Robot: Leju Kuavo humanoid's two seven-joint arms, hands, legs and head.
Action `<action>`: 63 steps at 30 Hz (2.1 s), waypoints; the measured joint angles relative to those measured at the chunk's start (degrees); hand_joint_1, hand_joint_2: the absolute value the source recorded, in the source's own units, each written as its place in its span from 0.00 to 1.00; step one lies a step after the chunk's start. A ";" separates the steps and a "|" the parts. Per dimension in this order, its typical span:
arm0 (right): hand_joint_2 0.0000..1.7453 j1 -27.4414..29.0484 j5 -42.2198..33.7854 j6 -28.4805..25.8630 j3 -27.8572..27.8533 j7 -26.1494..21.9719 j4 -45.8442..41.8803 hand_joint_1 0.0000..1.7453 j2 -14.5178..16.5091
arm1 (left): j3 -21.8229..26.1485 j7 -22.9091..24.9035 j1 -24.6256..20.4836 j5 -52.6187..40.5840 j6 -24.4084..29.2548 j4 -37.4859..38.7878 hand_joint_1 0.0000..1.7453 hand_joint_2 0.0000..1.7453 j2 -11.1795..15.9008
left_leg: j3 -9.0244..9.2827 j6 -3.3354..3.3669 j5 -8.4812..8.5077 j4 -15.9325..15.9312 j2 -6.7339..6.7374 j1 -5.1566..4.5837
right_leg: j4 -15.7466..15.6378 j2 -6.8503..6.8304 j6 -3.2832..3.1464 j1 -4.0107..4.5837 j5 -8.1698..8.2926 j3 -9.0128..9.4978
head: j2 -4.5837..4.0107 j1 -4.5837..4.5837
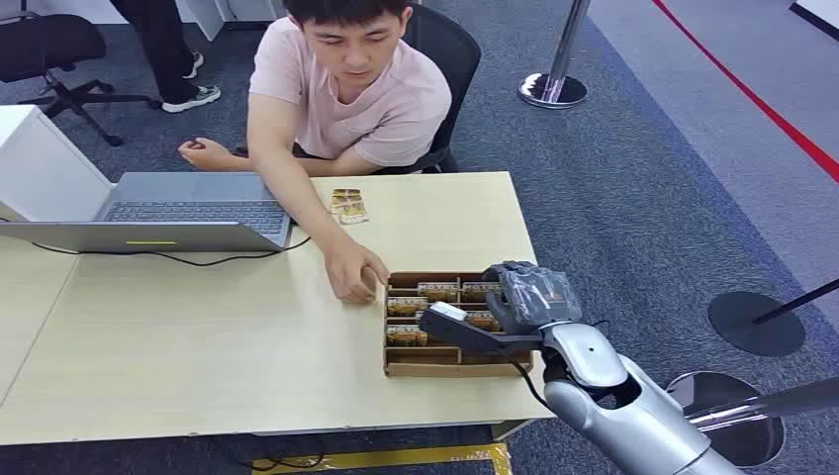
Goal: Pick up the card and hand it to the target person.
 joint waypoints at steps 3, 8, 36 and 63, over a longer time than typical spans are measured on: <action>1.00 0.02 0.09 0.27 0.03 -0.14 0.00 0.57 0.01 | 0.01 0.00 0.00 -0.04 -0.03 0.00 0.00 0.00 -0.01 | 0.00 0.00 0.00 0.00 0.00 0.00 | 0.00 0.00 0.00 0.00 0.00 0.00 | -0.01 0.00; 1.00 0.02 0.20 0.88 0.13 -0.50 0.00 0.57 0.08 | 0.01 0.00 0.00 -0.05 -0.18 0.00 0.00 0.00 -0.05 | 0.00 0.00 0.00 0.00 0.00 0.00 | 0.00 0.00 0.00 0.00 0.00 0.00 | 0.00 0.00; 1.00 -0.11 0.22 1.98 0.23 -1.03 0.32 0.79 0.47 | 1.44 -2.49 -0.01 0.45 -3.57 0.00 0.00 0.50 -0.24 | 0.01 0.00 0.00 0.00 0.00 0.00 | 0.00 0.00 0.00 0.00 0.00 0.01 | -0.01 0.00; 1.00 -0.95 -0.59 -0.13 1.08 -3.00 -0.02 0.86 0.78 | 2.92 -3.42 -0.02 1.38 -1.93 0.00 0.00 1.00 -0.22 | 0.01 0.00 0.00 0.00 0.00 0.00 | 0.00 0.01 0.00 0.00 0.00 0.00 | -0.01 0.00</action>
